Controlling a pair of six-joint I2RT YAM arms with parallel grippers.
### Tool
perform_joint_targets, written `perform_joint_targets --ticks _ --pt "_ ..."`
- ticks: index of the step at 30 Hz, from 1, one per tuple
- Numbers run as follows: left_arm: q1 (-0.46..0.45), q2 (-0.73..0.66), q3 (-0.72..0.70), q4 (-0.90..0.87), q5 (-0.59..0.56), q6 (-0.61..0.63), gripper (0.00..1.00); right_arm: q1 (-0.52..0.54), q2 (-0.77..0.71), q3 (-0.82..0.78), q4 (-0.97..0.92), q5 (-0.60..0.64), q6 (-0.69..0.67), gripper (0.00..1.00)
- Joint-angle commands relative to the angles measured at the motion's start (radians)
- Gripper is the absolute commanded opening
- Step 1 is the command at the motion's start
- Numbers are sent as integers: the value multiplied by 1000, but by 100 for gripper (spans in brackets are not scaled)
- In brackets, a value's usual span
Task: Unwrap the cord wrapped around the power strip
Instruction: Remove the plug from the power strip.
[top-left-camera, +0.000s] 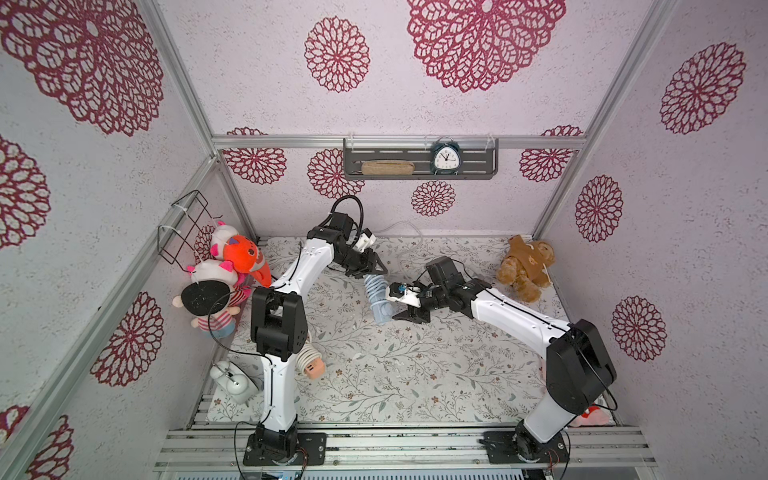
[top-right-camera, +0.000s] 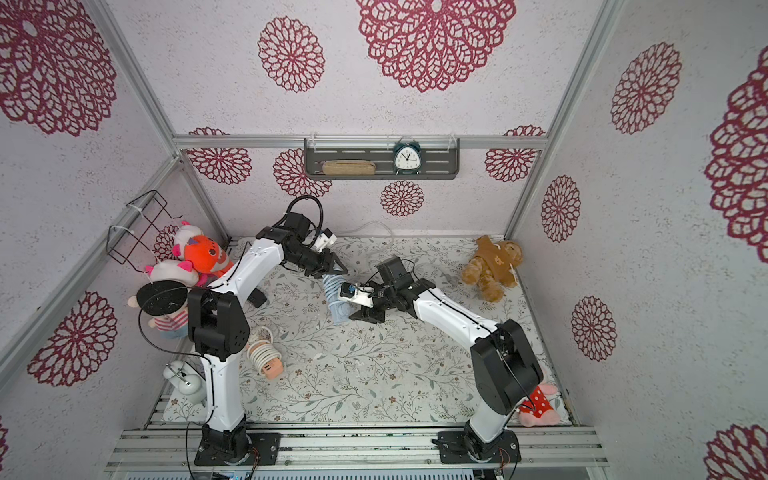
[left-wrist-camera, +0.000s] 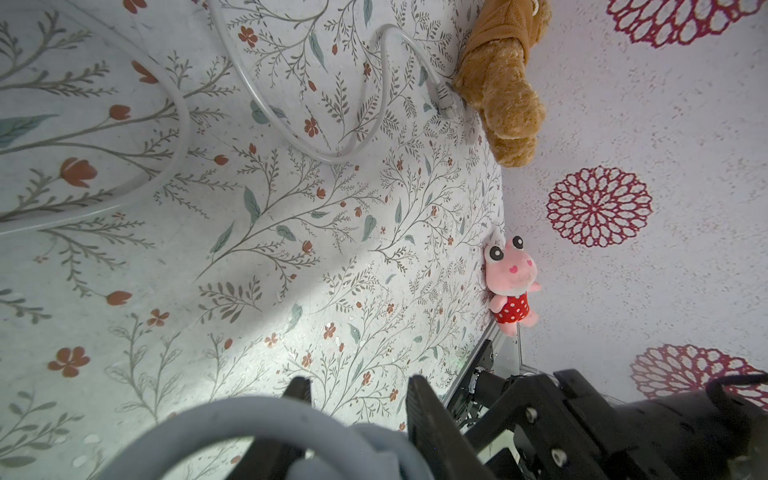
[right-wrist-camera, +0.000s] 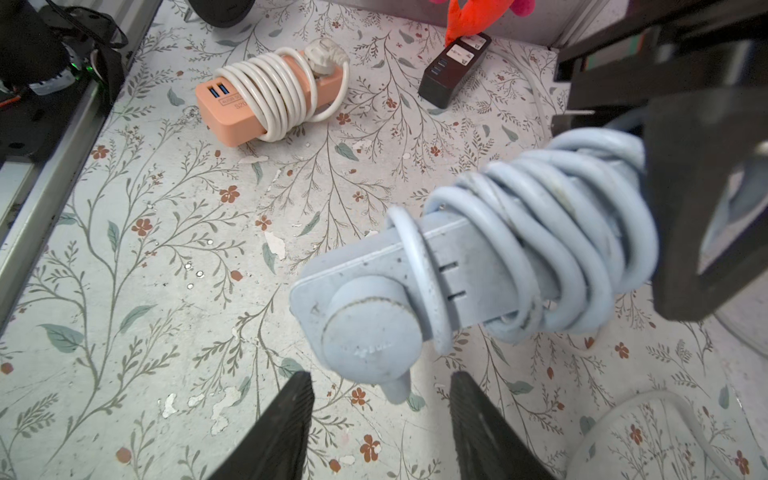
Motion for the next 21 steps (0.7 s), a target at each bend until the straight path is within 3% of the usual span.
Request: perform_joint_targets --ticks 1,6,11,21 --pt "-10 3 39 -21 46 29 0 9 10 41 -2 -31 -9 60" --pt "-17 13 49 -24 45 19 0 18 34 70 -12 -49 -4 54" --pt "-19 17 53 -6 45 1 0 25 47 75 -22 -60 0 43" --pt "-19 25 50 9 45 -3 0 29 34 64 -5 -37 26 50"
